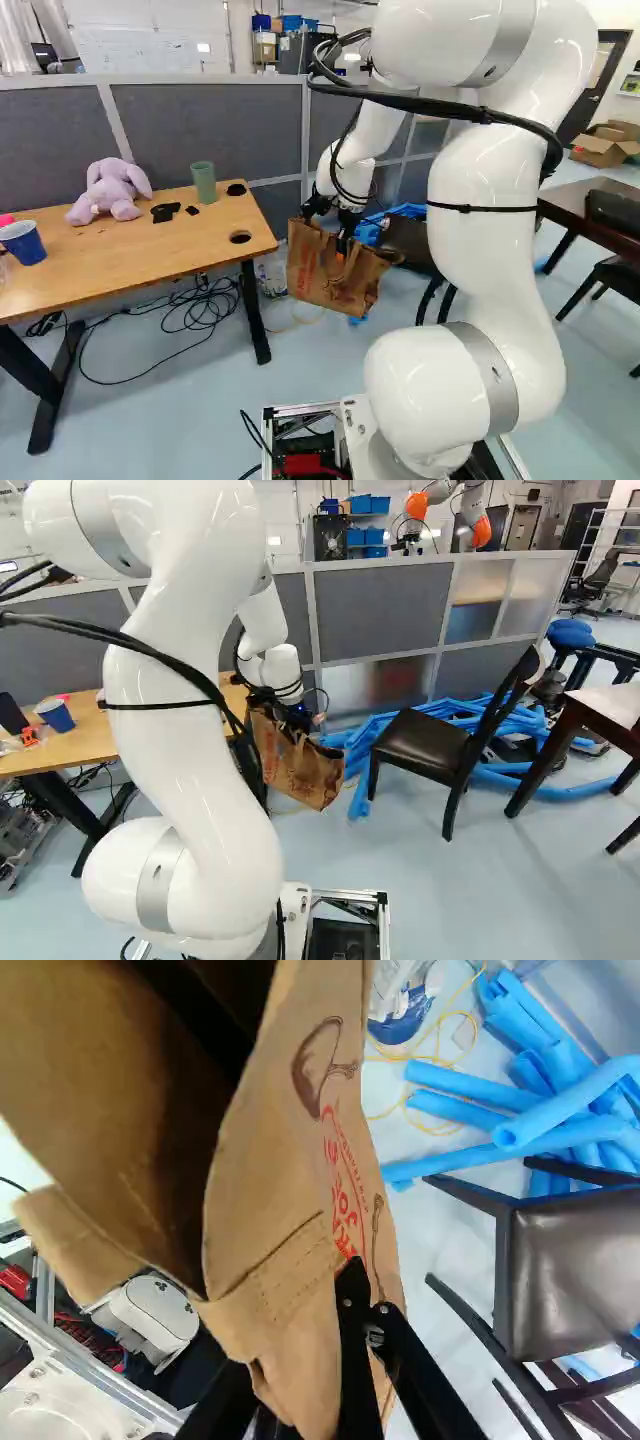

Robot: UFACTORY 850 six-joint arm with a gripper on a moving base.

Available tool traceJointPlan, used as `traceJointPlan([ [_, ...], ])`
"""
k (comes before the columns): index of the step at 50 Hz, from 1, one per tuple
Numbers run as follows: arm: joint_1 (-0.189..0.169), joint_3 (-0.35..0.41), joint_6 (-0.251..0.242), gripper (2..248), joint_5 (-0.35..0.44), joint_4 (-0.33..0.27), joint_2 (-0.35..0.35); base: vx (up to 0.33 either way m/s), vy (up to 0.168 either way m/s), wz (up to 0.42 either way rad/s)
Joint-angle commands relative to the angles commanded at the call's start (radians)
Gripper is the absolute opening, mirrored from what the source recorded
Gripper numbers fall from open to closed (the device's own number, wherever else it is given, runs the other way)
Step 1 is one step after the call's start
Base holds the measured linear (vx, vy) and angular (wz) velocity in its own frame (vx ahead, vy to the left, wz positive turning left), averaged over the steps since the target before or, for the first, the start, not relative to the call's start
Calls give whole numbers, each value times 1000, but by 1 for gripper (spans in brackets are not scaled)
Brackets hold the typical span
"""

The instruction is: Pick up the bag on the ground and place it on the table

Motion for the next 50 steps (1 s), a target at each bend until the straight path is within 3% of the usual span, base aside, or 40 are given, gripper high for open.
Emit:
traceJointPlan([
  [50, -9, -2, 0, 18, -150, 0, 152, 0, 0, 0],
])
